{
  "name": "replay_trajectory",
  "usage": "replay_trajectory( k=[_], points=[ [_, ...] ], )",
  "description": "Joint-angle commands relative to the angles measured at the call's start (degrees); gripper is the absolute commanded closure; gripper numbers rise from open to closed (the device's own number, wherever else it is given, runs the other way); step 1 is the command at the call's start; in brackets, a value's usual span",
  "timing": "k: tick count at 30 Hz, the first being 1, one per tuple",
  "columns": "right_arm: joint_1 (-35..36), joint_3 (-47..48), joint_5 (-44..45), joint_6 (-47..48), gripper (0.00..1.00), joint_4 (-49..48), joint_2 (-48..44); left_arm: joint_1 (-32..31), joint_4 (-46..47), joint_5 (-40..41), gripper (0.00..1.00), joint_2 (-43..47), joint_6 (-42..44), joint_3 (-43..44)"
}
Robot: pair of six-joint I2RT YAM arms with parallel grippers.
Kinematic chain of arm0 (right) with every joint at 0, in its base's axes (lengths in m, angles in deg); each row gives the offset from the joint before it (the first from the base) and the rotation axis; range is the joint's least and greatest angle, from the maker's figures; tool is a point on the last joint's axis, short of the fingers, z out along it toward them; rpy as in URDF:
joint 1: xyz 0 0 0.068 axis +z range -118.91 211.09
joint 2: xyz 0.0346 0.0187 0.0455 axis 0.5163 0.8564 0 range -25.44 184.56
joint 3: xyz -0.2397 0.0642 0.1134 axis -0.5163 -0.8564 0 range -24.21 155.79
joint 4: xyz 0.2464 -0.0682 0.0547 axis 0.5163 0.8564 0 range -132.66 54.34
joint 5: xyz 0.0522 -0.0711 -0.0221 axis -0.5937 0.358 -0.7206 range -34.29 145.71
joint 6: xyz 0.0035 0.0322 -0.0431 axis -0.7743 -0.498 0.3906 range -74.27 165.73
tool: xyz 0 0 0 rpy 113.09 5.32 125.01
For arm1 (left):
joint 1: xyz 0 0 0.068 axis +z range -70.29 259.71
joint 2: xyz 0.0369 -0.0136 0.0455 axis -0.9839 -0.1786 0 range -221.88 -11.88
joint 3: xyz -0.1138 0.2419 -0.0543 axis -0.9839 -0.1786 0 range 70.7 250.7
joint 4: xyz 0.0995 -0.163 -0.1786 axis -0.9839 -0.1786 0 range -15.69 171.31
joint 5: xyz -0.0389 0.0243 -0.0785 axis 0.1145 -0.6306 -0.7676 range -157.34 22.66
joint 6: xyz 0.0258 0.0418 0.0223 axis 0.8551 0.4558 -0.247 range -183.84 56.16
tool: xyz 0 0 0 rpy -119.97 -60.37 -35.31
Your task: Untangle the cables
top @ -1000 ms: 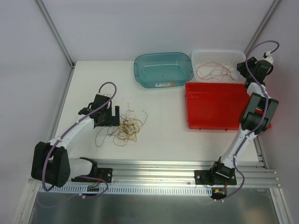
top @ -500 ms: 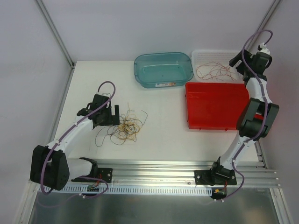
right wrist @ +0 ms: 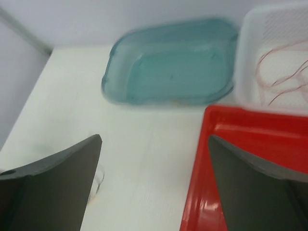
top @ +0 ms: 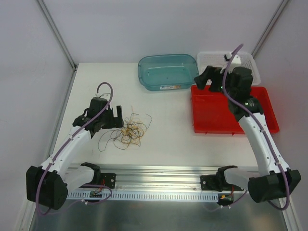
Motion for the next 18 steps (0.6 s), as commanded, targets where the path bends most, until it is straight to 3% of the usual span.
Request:
replay_trajectory(
  k=[1,6,11,14,17,18],
  points=[
    [8.65,-10.63,0.72,1.3,0.03,2.6,-6.52,-0.9,0.64,-4.39,0.05,2.26,-1.04,0.4],
    [20.51,-21.29,1.08,-4.22,0.03,-1.83,-16.81,-6.61,0.64,-5.37,0.06,3.76,-1.04,-0.13],
    [27.29,-26.21,1.51,-5.9,0.03,-0.52,-16.3,-10.92,0.55,-2.38,0.11,2.36,-2.09,-1.1],
    [31.85,-27.97,0.55,-6.95,0.03,-2.53,-13.49,-11.8,0.38,-0.28,0.19,0.69,-2.54,-1.36],
    [34.68,-28.59,0.55,-7.48,0.03,-6.13,-9.98,-12.07,-0.06,1.66,0.34,-0.63,-1.92,-1.01],
    [36.34,-28.59,0.37,-7.75,0.03,-7.01,-8.84,-12.24,-0.41,1.93,0.44,-0.99,-1.75,-0.92]
  ],
)
